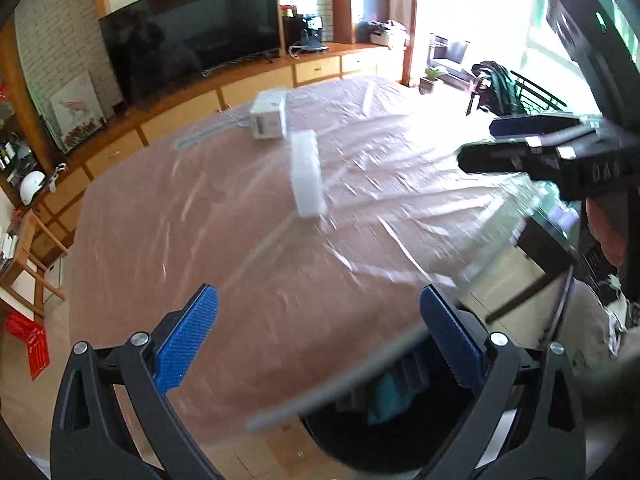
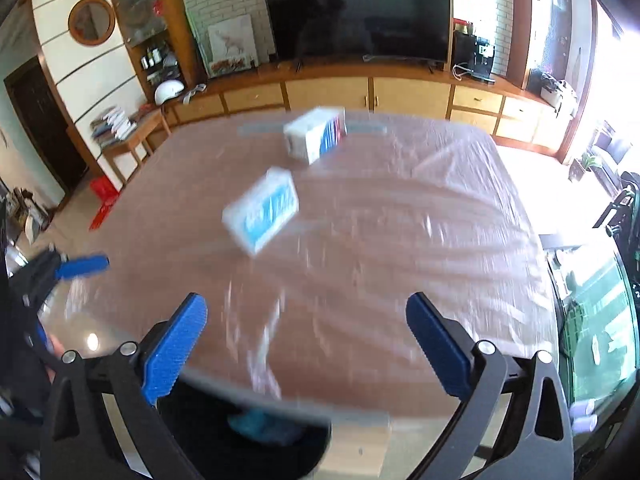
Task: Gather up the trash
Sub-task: 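Open both tools to drop the yellow cup and hair roller into the bin, then grasp the white plastic box with the left tool while the right tool grasps the white medicine box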
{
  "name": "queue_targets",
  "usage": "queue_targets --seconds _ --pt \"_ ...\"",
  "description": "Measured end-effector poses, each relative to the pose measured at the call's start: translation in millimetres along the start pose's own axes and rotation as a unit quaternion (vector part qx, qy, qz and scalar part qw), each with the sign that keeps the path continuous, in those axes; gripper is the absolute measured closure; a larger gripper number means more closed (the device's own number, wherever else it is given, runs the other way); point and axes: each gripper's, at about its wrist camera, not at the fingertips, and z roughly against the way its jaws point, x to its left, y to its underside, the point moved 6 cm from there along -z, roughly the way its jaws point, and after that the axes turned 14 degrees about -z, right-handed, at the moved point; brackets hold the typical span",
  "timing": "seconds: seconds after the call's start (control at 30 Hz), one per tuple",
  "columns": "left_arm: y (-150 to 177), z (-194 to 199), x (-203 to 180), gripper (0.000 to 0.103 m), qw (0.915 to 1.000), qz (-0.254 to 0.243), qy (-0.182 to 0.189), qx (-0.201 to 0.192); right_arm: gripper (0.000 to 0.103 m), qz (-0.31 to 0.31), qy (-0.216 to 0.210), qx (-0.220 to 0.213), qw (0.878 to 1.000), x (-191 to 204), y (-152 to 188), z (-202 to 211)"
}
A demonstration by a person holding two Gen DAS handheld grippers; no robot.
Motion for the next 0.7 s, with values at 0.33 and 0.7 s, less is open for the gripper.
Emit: queue_targets --seconds 0.33,0.7 --pt "-35.9 -54.8 24.3 0.002 0.9996 -0.012 -0.018 0.018 0.005 -0.034 0.030 0.012 0.999 14.7 -108.2 -71.8" --pt "-49.0 -95.5 37.4 0.002 0.9990 -0.011 -0.011 0.042 0.005 -0.126 0.016 0.099 0.987 18.9 -150.7 -172.4"
